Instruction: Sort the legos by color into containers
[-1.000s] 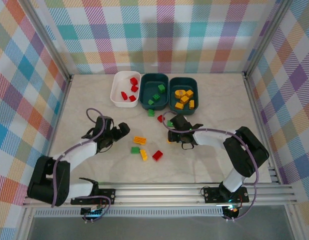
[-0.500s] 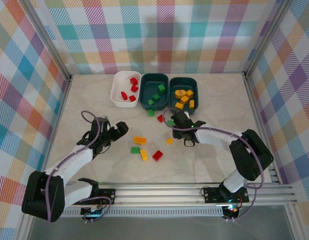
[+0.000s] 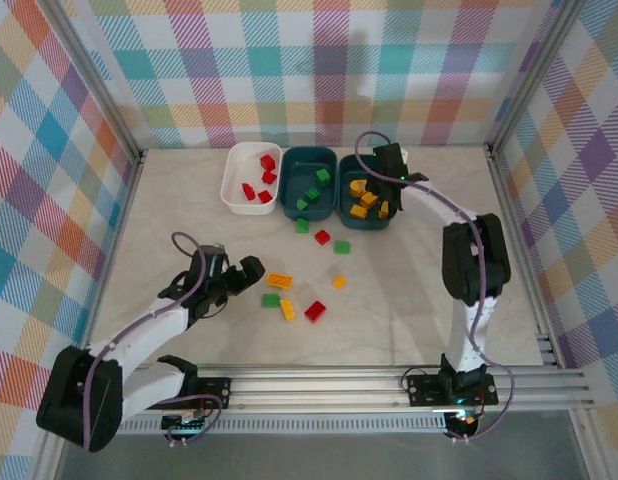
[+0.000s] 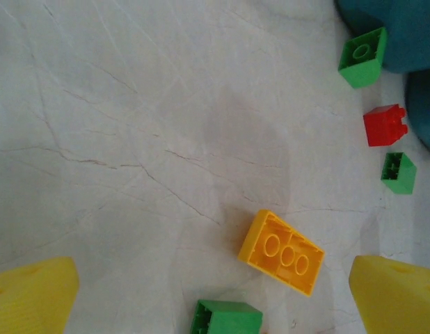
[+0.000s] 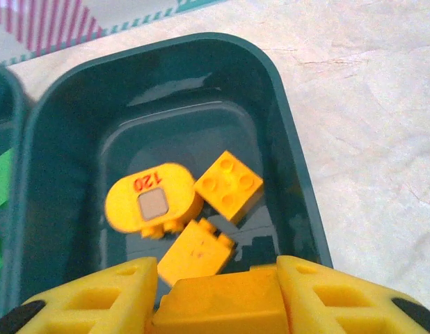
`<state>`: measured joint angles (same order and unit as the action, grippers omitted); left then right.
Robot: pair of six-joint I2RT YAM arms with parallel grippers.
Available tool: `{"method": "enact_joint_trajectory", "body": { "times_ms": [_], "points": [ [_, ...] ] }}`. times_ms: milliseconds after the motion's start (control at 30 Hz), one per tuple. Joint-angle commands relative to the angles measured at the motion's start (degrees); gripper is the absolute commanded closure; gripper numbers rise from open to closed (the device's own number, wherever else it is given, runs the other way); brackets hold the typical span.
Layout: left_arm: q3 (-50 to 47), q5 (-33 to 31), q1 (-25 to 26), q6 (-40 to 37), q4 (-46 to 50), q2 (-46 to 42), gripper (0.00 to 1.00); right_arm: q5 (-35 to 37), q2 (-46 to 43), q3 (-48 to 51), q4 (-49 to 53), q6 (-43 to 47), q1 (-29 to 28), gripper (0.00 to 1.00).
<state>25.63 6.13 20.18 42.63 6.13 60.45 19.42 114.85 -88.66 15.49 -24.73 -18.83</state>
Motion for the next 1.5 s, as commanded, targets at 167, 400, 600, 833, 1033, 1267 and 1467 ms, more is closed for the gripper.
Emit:
{"method": "enact_joint_trajectory", "body": {
  "times_ms": [167,400,600,833,1033,1267,1467],
  "points": [
    [-0.84,-3.58,0.38,-0.55,4.25,-4.92,0.0,-5.77,4.52,-11.48,6.78,1.97,0.04,0.28],
    [-0.85,-5.06,0.38,-0.72,2.01,-1.39,0.0,-5.81,-11.53,7.48,-0.11,-0.32,-3.89,0.27],
    [0.08,-14.7,-1.25,4.36,5.51,1.5,0.0,-0.12,-18.56,19.73,-3.05,-2.44,-22.74,0.26],
    [0.46,-12.63,-9.45,5.84,9.09,2.73,0.0,-3.85,-9.03,14.83,-1.97,1.21,-35.07,0.23],
    [-2.07,-9.36,-13.44,4.6,11.64,-2.24,0.0,-10.85,-2.43,8.65,3.92,11.83,-35.84,0.22],
    [-5.01,-8.01,-13.93,5.95,11.34,-7.41,0.0,-12.14,2.31,7.78,6.43,14.18,-36.68,0.2],
    [-5.26,-7.64,-13.93,6.23,11.18,-7.92,0.0,-10.93,5.86,5.5,5.74,14.56,-36.39,0.2]
  ]
}}
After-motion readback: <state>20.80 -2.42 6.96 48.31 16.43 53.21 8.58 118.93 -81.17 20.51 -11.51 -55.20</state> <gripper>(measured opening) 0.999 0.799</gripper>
